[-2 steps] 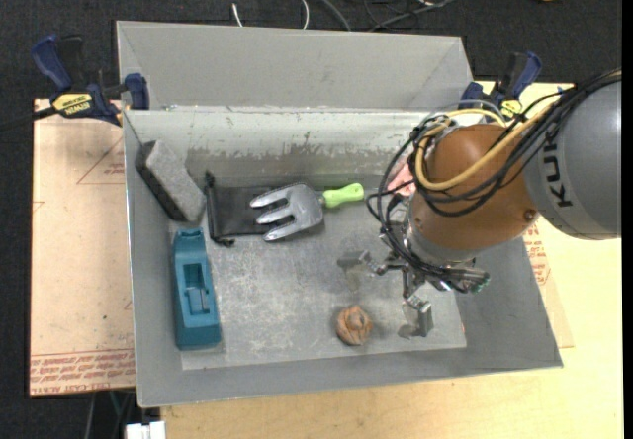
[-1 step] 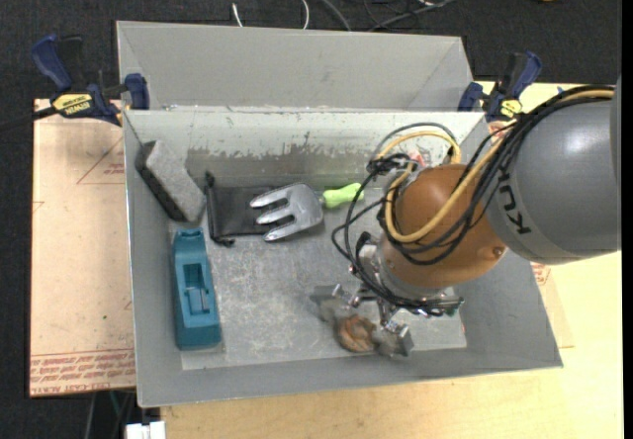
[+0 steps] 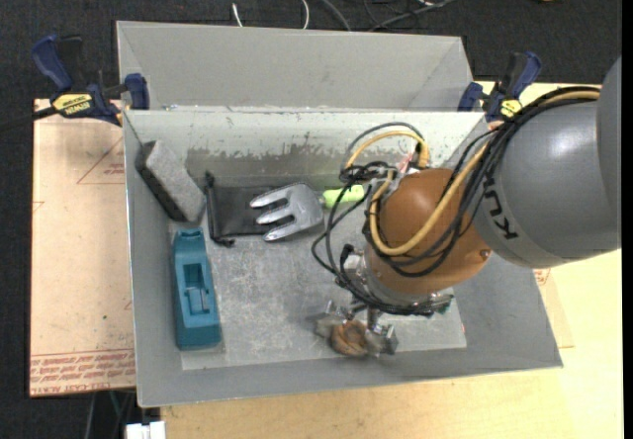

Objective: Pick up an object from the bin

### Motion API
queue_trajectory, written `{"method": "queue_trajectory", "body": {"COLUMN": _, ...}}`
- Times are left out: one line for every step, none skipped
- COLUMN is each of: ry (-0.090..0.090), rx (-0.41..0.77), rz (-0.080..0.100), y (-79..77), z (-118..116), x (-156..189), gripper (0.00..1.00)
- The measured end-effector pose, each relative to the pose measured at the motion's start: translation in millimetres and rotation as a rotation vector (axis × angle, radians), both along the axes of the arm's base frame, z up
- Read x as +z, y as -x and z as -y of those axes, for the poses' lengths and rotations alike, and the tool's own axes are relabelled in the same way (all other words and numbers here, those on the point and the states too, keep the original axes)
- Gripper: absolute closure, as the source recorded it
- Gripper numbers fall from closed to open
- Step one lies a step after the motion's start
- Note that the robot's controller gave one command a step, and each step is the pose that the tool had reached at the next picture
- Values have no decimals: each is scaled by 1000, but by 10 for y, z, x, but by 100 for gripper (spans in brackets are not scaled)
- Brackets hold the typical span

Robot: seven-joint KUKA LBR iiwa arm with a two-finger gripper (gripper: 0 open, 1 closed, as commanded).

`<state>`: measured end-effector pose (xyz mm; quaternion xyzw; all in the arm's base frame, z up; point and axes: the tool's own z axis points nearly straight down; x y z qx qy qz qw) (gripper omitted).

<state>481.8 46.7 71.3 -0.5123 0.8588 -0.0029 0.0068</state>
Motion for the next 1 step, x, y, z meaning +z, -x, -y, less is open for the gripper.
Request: {"method": "queue_trajectory", "body": {"ry": 0, "rx": 0, "rz": 0, "y": 0, "z": 0, "x": 3, "gripper": 100}}
